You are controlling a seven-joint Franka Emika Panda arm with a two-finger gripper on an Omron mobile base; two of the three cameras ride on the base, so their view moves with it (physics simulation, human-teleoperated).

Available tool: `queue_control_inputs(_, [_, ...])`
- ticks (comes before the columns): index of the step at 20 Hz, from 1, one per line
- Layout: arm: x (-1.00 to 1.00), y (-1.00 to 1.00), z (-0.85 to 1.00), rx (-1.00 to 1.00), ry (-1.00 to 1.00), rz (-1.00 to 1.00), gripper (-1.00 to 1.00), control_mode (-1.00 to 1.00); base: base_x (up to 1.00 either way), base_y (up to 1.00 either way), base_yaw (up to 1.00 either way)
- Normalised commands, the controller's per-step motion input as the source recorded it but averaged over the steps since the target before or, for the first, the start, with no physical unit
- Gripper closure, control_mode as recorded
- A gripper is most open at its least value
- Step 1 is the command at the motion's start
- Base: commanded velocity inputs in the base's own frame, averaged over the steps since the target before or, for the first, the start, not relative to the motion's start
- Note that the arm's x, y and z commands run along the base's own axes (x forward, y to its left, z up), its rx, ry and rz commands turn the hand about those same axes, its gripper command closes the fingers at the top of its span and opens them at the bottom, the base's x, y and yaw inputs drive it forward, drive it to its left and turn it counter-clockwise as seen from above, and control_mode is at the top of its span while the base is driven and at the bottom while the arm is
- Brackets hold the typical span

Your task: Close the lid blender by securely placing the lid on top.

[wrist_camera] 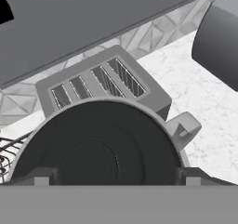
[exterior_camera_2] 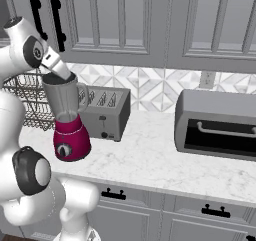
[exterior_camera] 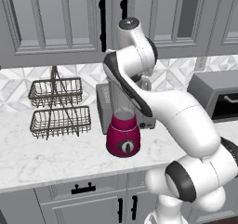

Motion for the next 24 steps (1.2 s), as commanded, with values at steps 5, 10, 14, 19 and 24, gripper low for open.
queue_control_inputs(5, [-0.24, 0.00, 0.01, 0.00, 0.03, 0.00, -1.00, -1.00, 0.00, 0.00, 0.00])
queue_control_inputs(10, [-0.62, 0.00, 0.05, 0.00, -0.04, 0.00, -1.00, -1.00, 0.00, 0.00, 0.00])
queue_control_inputs(14, [-0.81, 0.00, 0.00, 0.00, -0.18, 0.00, -1.00, -1.00, 0.00, 0.00, 0.00])
queue_control_inputs(19, [-0.88, -0.23, 0.00, 0.00, -0.18, 0.00, -1.00, -1.00, 0.00, 0.00, 0.00])
queue_control_inputs(24, [-0.68, -0.76, 0.00, 0.00, -0.15, 0.00, -1.00, -1.00, 0.00, 0.00, 0.00])
